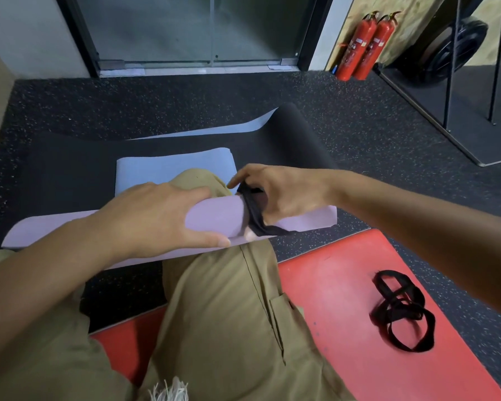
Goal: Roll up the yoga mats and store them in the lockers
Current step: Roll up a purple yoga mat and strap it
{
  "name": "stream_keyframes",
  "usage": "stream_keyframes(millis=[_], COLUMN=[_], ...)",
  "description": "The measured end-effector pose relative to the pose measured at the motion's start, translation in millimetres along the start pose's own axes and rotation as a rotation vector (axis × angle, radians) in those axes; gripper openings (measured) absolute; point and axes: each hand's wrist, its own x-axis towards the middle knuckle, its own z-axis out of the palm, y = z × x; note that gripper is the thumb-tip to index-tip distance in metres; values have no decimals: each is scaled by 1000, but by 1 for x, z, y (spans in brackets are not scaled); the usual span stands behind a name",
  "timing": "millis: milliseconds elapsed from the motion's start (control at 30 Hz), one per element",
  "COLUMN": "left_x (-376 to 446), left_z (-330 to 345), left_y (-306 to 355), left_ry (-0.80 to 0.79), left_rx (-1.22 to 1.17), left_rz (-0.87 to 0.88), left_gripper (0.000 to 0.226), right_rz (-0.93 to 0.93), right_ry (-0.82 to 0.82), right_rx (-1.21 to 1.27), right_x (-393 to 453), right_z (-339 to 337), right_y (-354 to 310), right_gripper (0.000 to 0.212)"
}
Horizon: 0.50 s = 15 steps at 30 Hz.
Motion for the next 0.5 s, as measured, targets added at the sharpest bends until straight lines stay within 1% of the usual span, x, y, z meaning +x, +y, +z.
stream_keyframes(millis=[67,133,200,267,300,367,400,500], left_x=[1,1,1,2,3,3,3,1], left_z=[5,10,13,15,15,15,15,16], left_y=[-5,-8,-9,-8,-8,-9,-10,-13], left_ry=[25,35,41,46,46,39,31,7], left_rx=[1,-24,-38,-23,-16,-25,-41,-117], left_rz=[-15,-44,-52,-33,-27,-30,-37,-69], left_gripper=[54,68,73,74,74,74,73,71], right_rz=[55,145,207,215,213,202,194,122], right_ry=[-32,-115,-175,-198,-206,-232,-233,-171], right_rx=[-50,-139,-220,-249,-239,-163,-77,293], right_x=[0,-4,-7,-8,-7,-8,-10,-21], right_z=[-6,-17,-27,-29,-29,-29,-30,-34], right_y=[4,9,14,19,21,27,32,50], right_gripper=[65,57,47,39,39,47,51,62])
